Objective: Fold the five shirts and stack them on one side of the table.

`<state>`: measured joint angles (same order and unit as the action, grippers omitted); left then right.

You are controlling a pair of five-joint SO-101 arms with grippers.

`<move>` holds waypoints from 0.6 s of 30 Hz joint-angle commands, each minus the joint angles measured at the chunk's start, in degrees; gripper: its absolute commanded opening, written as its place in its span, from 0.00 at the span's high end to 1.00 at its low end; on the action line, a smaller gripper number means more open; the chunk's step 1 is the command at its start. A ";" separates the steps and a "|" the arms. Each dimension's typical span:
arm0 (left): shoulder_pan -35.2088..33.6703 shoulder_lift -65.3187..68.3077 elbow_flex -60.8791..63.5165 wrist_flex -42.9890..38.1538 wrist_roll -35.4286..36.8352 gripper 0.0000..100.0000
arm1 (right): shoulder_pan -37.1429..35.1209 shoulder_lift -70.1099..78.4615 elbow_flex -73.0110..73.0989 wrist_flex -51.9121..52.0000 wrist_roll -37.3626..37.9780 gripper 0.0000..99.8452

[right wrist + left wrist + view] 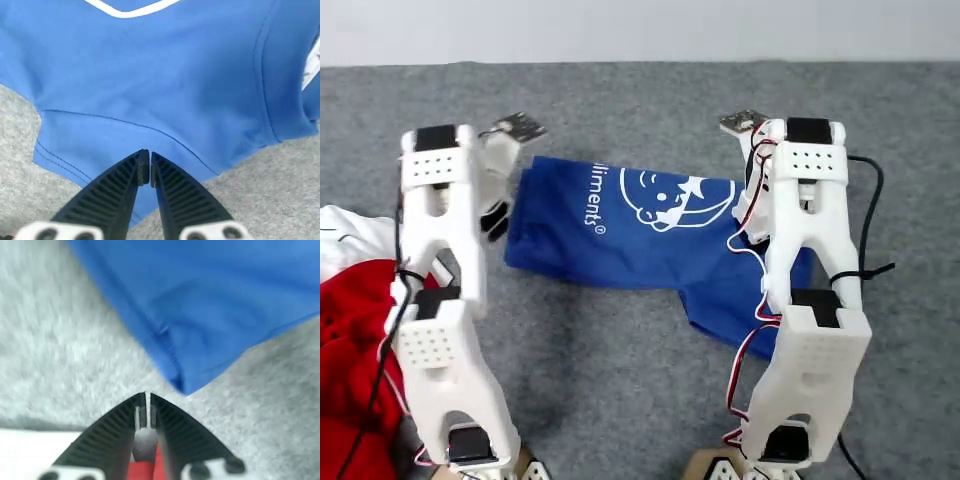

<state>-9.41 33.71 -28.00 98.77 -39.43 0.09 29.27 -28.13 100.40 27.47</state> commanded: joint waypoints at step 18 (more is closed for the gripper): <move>-0.62 12.40 -5.93 1.76 3.43 0.97 | -0.22 5.85 -0.44 1.36 -0.53 0.99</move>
<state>-7.47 46.29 -30.99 96.84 -35.47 0.09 35.96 -27.78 100.40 27.47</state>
